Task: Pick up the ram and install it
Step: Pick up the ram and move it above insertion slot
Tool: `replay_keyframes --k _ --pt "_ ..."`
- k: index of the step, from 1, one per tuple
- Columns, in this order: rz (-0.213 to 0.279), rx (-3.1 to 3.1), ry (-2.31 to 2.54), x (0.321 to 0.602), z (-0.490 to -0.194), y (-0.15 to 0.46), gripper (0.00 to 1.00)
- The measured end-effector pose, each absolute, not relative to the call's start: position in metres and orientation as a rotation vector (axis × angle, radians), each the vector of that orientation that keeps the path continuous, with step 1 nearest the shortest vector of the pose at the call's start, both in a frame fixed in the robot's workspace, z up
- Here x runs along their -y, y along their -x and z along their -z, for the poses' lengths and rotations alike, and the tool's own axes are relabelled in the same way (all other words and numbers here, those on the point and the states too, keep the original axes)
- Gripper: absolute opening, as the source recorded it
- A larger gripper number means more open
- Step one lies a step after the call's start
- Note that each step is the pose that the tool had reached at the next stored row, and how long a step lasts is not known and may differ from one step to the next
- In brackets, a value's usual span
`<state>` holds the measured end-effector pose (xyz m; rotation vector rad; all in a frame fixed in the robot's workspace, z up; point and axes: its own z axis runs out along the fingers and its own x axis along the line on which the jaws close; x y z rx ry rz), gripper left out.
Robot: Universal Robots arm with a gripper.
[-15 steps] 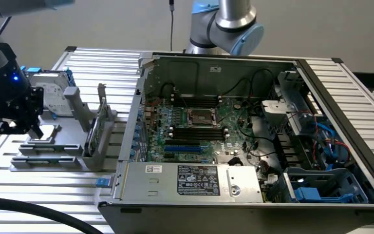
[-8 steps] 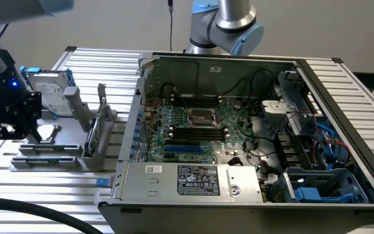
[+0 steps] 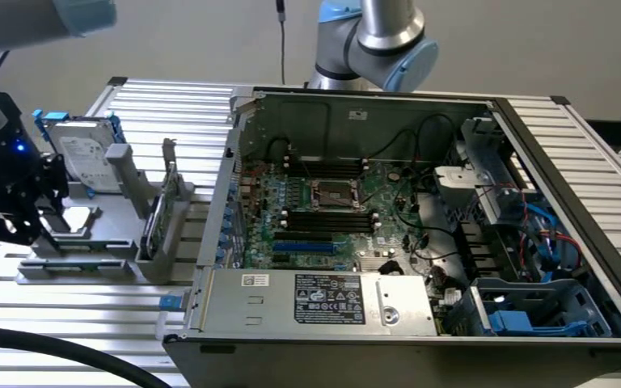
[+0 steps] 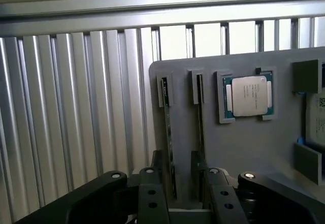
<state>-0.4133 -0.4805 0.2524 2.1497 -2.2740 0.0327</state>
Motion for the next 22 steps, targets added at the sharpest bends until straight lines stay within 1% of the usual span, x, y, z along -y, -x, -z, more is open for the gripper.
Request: replay_keyframes --k 10,22 --pt "-0.010 2.209 -2.230 0.491 -0.235 0.414 0.36" --pt "0.006 2.174 -2.278 0.492 -0.213 0.415 0.36"
